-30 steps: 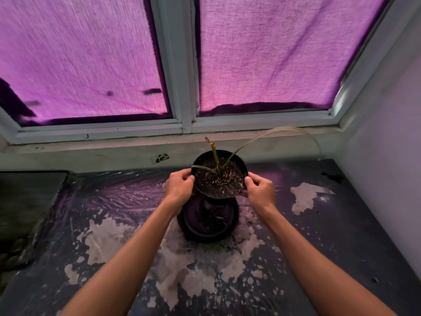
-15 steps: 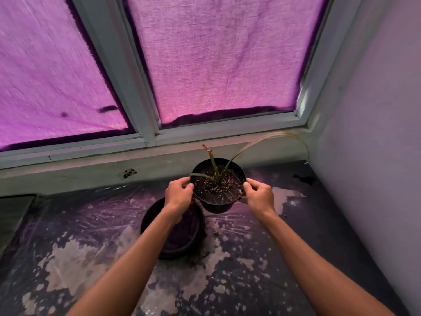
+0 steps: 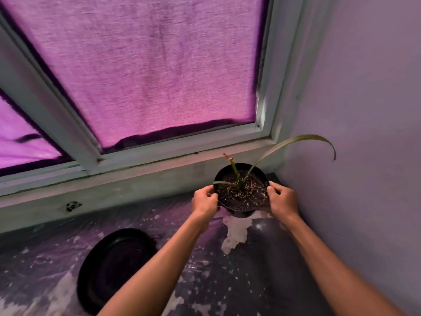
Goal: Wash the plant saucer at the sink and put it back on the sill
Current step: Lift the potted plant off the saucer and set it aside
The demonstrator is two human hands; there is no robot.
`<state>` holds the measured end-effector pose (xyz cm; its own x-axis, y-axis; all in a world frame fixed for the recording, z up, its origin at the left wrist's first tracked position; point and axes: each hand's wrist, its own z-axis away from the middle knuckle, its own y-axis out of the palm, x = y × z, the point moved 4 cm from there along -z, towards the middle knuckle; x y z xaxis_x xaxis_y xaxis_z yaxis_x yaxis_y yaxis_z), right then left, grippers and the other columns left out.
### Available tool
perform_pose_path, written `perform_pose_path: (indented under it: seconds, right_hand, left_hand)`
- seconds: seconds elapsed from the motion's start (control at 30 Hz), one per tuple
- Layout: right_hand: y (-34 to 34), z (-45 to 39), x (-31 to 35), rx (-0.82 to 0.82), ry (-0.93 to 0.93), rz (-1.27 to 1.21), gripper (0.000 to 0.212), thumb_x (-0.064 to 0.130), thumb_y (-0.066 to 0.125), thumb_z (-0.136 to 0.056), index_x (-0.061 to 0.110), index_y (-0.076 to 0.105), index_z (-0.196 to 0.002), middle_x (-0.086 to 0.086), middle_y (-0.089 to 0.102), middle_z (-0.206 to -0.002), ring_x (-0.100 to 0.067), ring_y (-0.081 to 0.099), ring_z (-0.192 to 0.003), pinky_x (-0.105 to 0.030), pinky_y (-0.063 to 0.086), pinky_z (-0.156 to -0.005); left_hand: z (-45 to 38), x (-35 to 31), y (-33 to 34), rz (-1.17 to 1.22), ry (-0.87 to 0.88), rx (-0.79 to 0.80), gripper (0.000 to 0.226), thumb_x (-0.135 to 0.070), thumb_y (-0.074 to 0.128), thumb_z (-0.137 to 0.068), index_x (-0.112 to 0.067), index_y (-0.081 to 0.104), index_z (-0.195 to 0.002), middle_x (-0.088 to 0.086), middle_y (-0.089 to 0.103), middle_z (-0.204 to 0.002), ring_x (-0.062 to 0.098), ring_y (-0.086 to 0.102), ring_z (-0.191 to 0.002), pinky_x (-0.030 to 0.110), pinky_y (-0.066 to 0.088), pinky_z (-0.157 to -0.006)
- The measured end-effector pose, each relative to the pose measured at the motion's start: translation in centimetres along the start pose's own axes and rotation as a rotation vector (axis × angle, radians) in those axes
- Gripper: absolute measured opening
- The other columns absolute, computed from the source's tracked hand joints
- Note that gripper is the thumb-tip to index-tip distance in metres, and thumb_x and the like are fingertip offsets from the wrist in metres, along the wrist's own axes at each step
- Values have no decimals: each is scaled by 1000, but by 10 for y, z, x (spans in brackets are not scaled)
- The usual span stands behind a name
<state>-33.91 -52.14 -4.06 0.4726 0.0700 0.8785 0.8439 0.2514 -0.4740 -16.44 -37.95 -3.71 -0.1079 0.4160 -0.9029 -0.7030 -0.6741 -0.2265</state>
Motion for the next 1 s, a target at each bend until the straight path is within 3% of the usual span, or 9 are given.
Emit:
perform_pose_path:
  seconds: [0.1,0.23,0.4,0.47,0.57,0.83,0.9,1.0]
  right_hand:
    - [-9,-29,-16,-3,40,5,32,10,53,-94,2,63,-123,-12,64,-127,-22,60,-113,-22,42,-91]
    - [-14,-60,-36,-27,102,-10,33,10,52,-94,7,63,-124,-8,64,-127,-12,58,-101,-17,38,-83]
    - [-16,-86,-57,-34,145,-27,33,10,50,-95,8,62,-126,-8,62,-130,-20,60,-114,-18,38,-89]
    - [-15,-93,-63,-37,151,-32,33,9,50,-96,8,62,-126,-7,62,-129,-18,61,-109,-17,39,-87]
    - [-13,-100,-72,-45,166,-63,33,7,50,-96,7,62,-126,-7,62,-129,-20,58,-117,-15,38,-88]
    - [-7,-105,-95,-81,204,-151,32,5,50,-95,8,63,-125,-6,65,-125,-11,57,-108,-20,39,-91]
    - [-4,-104,-98,-71,217,-182,34,5,49,-96,9,61,-127,-7,64,-127,-15,57,-114,-23,41,-96]
    - [-1,-99,-99,-86,235,-194,35,5,49,-96,7,58,-130,-7,60,-132,-21,54,-122,-22,36,-99]
  left_hand:
    - [-19,-1,32,-5,-14,4,38,1,48,-94,-14,68,-122,13,74,-104,25,65,-82,44,58,-75]
    - [-42,5,65,3,-58,3,37,2,49,-93,-12,68,-121,13,74,-106,25,66,-86,47,57,-83]
    - [-64,13,94,20,-104,1,36,2,51,-94,-13,67,-123,10,73,-110,32,68,-104,44,55,-91]
    - [-70,16,102,21,-113,5,37,2,51,-94,-13,67,-123,9,73,-109,31,68,-104,43,54,-92]
    - [-76,21,111,27,-115,30,38,3,51,-94,-13,65,-125,8,73,-110,29,68,-103,45,55,-93]
    - [-81,27,119,6,-90,181,43,2,51,-95,-16,59,-133,3,71,-117,26,67,-109,47,52,-99]
    - [-80,25,118,-7,-95,219,42,0,51,-96,-17,57,-134,3,70,-119,25,67,-109,47,52,-100]
    - [-72,21,116,-52,-109,270,37,-5,51,-98,-17,57,-133,6,69,-122,23,65,-108,35,49,-99]
